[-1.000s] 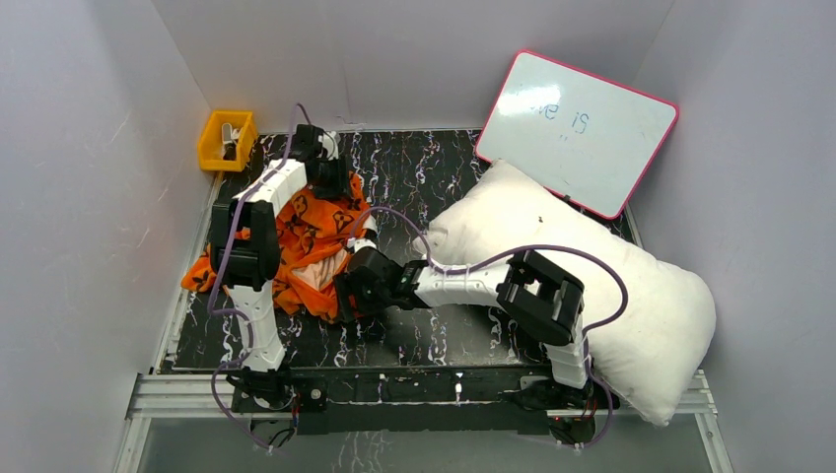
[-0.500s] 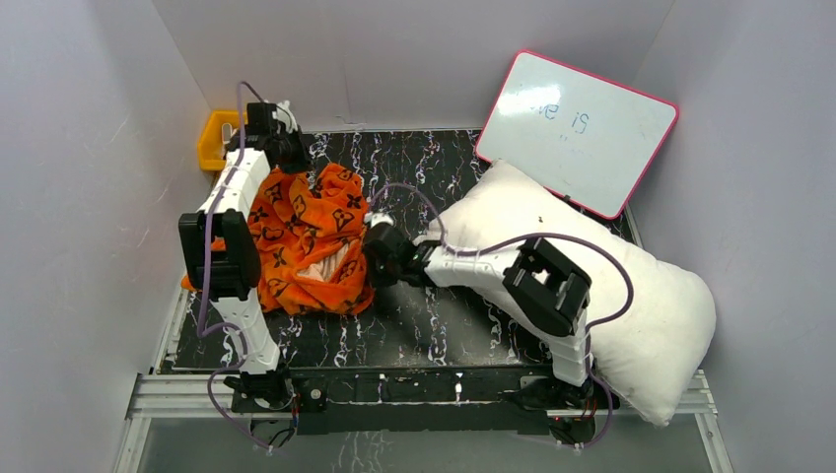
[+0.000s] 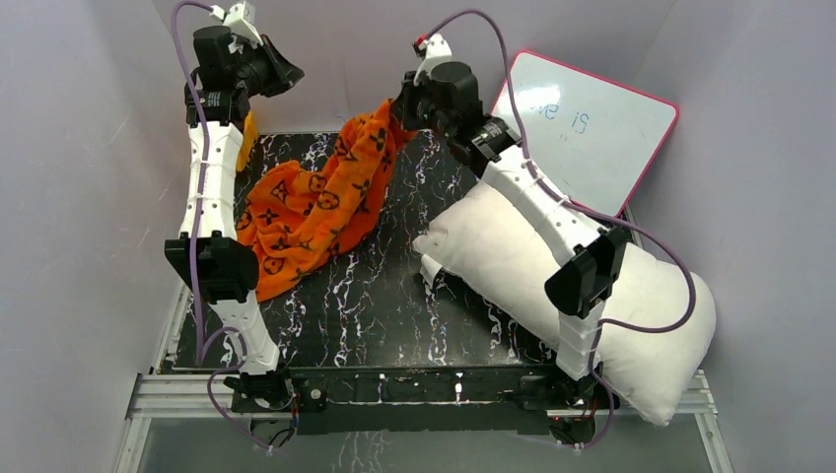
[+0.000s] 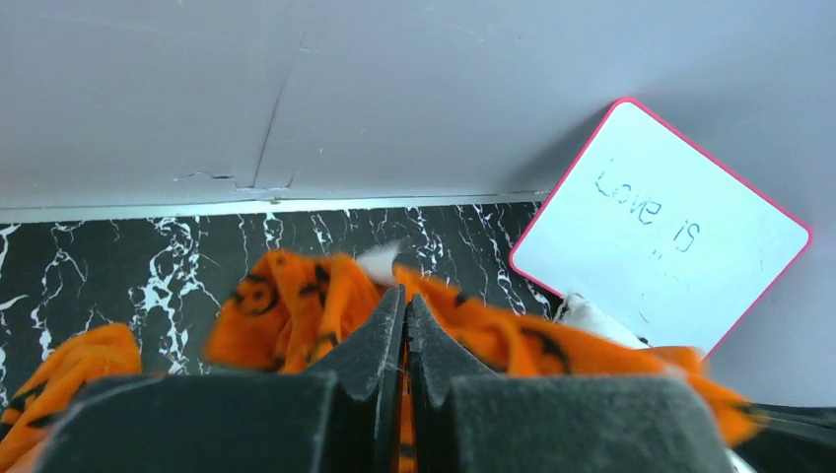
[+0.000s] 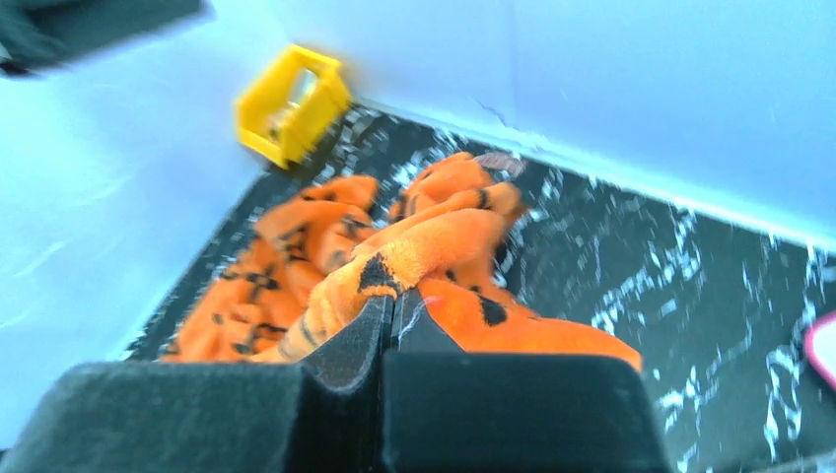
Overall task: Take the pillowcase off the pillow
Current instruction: Adjust the pillowcase at the center of the board.
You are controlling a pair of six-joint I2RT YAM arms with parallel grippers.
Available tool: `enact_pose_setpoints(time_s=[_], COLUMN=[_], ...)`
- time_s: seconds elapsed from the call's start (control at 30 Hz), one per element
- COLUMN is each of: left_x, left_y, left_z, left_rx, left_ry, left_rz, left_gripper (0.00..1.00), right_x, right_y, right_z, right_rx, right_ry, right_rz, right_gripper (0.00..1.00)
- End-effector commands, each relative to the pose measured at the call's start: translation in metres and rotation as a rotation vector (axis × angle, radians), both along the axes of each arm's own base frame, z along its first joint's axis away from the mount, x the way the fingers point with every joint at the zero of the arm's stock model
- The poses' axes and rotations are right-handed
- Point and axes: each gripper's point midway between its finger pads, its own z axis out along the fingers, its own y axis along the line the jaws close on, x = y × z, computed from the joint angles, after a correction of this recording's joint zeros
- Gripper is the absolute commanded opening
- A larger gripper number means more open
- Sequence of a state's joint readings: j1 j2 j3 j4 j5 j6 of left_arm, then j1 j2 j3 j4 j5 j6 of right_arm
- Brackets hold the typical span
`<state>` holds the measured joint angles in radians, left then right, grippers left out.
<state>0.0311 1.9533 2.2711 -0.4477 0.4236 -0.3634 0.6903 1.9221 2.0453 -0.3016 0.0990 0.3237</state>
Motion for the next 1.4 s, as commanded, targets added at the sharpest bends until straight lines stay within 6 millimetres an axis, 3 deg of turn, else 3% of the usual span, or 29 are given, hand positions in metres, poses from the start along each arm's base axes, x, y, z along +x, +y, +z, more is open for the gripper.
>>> enact_pose_setpoints(time_s=[0.0, 0.1, 0.23, 0.27, 0.33, 0.37, 0.43, 0.47, 0.5, 0.57, 0.7, 0.9, 0.93, 1.07, 1.1, 1.2, 1.37], left_x=[-0.037, -0.058, -0.08, -0.082, -0.082, -0.081, -0.078, -0.075, -0.071, -0.062, -0.051, -0.082, -0.083, -0.116, -0.124, -0.16, -0.229], left_y=[0.002, 0.007, 0.007, 0.007, 0.004, 0.002, -0.002, -0.005, -0.006, -0.022, -0.029, -0.005, 0.0, 0.015, 0.027, 0.025, 0.001], left_z=[0.005, -0.028, -0.11, -0.126, -0.152, -0.164, -0.188, -0.197, -0.205, -0.221, -0.274, -0.347, -0.348, -0.367, -0.369, -0.376, -0.375], left_rx=[0.008, 0.048, 0.077, 0.077, 0.07, 0.067, 0.071, 0.073, 0.075, 0.102, 0.135, 0.165, 0.165, 0.177, 0.158, 0.11, -0.066], left_ry=[0.036, 0.098, 0.264, 0.291, 0.334, 0.357, 0.407, 0.424, 0.438, 0.454, 0.551, 0.715, 0.714, 0.79, 0.81, 0.86, 0.926], left_rz=[0.011, 0.027, 0.007, 0.002, -0.012, -0.021, -0.045, -0.055, -0.062, -0.105, -0.135, -0.042, -0.019, 0.056, 0.091, 0.126, 0.172], left_gripper=[0.0, 0.0, 0.05, 0.1, 0.29, 0.45, 0.67, 0.73, 0.77, 0.81, 0.83, 0.83, 0.83, 0.82, 0.82, 0.82, 0.79], right_x=[-0.041, -0.07, -0.08, -0.077, -0.063, -0.056, -0.042, -0.036, -0.03, -0.018, 0.005, 0.016, 0.015, 0.002, -0.003, -0.015, -0.02], right_y=[0.015, -0.004, -0.059, -0.075, -0.11, -0.126, -0.148, -0.153, -0.156, -0.153, -0.136, -0.09, -0.081, -0.041, -0.033, -0.02, -0.017], right_z=[0.038, -0.003, -0.064, -0.078, -0.106, -0.12, -0.142, -0.15, -0.152, -0.149, -0.139, -0.148, -0.146, -0.188, -0.204, -0.244, -0.274], right_rx=[-0.023, -0.046, -0.079, -0.081, -0.075, -0.062, -0.033, -0.031, -0.034, -0.037, -0.012, 0.012, 0.01, -0.08, -0.118, -0.186, -0.172], right_ry=[-0.086, -0.014, 0.051, 0.084, 0.18, 0.242, 0.354, 0.388, 0.398, 0.388, 0.379, 0.448, 0.447, 0.562, 0.605, 0.676, 0.716], right_rz=[0.214, 0.23, 0.053, 0.002, -0.111, -0.154, -0.182, -0.184, -0.191, -0.198, -0.16, -0.008, 0.016, 0.103, 0.115, 0.112, 0.082], right_gripper=[0.0, 0.0, 0.0, 0.0, 0.01, 0.17, 0.52, 0.65, 0.69, 0.79, 0.84, 0.86, 0.87, 0.91, 0.92, 0.91, 0.71])
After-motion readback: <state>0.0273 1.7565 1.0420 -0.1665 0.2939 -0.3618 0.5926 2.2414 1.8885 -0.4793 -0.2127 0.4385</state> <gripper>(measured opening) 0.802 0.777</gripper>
